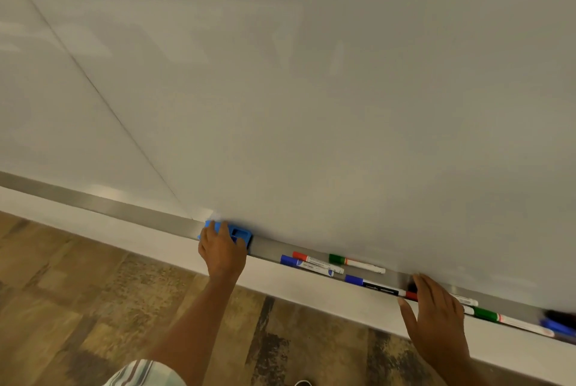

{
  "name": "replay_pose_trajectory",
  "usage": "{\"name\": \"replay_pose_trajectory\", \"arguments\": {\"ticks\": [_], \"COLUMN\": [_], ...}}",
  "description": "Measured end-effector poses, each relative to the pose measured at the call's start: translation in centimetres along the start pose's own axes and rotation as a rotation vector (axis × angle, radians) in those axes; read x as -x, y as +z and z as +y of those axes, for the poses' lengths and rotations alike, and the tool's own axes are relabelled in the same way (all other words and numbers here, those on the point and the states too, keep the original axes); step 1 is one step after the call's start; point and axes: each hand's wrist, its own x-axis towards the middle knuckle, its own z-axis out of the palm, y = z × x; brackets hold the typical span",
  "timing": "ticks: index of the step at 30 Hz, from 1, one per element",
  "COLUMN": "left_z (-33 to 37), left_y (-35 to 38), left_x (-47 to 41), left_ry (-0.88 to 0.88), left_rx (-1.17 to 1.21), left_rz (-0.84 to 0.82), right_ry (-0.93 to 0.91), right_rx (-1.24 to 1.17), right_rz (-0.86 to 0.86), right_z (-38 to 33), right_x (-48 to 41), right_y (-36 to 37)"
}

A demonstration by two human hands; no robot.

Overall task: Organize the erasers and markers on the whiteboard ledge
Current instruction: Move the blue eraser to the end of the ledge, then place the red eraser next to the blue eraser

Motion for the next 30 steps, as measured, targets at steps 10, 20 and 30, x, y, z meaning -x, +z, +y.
{"name": "replay_pose_trajectory", "arguments": {"ticks": [10, 20, 30], "left_z": [8.4, 22.7, 34.6], "left_y": [7.4, 13.0, 18.6], "left_x": [12.7, 23.3, 33.8], "left_ry": [0.302, 0.494, 0.366], "left_rx": [0.207, 0.396, 0.407], "left_rz": [-0.211, -0.593, -0.993], "right_ry": [0.103, 0.428, 0.835], "right_rx": [-0.143, -0.157, -0.198], "right_rz": [0.149, 0.204, 0.288], "right_z": [1.0, 10.0, 23.7], "right_x": [1.1, 3.4, 4.0], "right_y": [-2.1, -5.9, -11.7]}}
